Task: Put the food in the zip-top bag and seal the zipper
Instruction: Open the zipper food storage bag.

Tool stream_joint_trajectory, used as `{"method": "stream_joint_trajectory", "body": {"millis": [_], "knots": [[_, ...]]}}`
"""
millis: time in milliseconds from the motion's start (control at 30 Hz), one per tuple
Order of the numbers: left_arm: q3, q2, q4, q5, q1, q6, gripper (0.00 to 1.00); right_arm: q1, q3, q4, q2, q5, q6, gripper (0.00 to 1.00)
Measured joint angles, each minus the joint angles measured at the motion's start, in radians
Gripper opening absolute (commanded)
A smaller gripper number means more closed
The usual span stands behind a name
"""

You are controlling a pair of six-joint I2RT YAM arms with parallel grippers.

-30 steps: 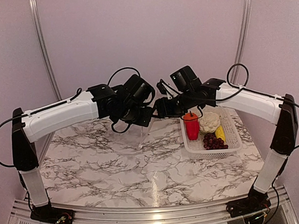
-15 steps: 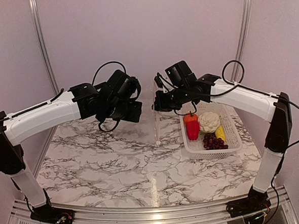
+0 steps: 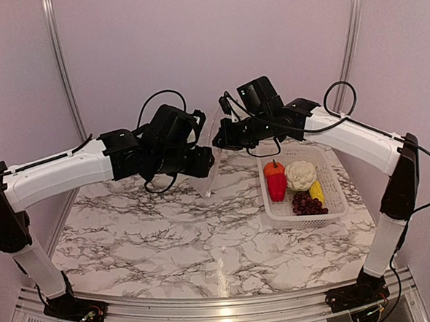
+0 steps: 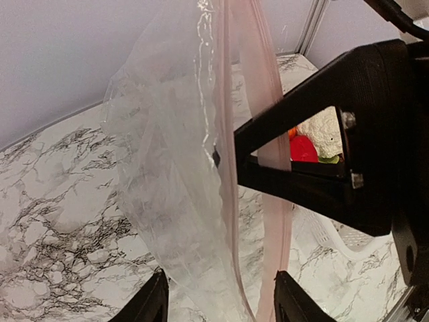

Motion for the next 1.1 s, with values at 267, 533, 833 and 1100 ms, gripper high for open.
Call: {"method": "stream_joint_trajectory", "body": {"millis": [267,533,833,1100], "knots": [[0.066,0.069,-0.017,-0.131,0.0,-0.027,0.48,0.0,0.0,0.0,0.0,-0.044,0.006,0.0],[0.119,0.121,-0.027,-0.312,-0.002,-0.019,0.22,0.0,0.033,-0.047,0.02,-0.05,0.011,0.0],[0.087,0.069,-0.053,-0.43,-0.003,-0.023,0.04,-0.033,0.055,-0.259,0.032,0.192,0.074,0.0],[0.069,0.022,-0.069,-0.424,-0.007,-0.089,0.02,-0.034,0.035,-0.263,-0.016,0.215,0.088,0.18]]}}
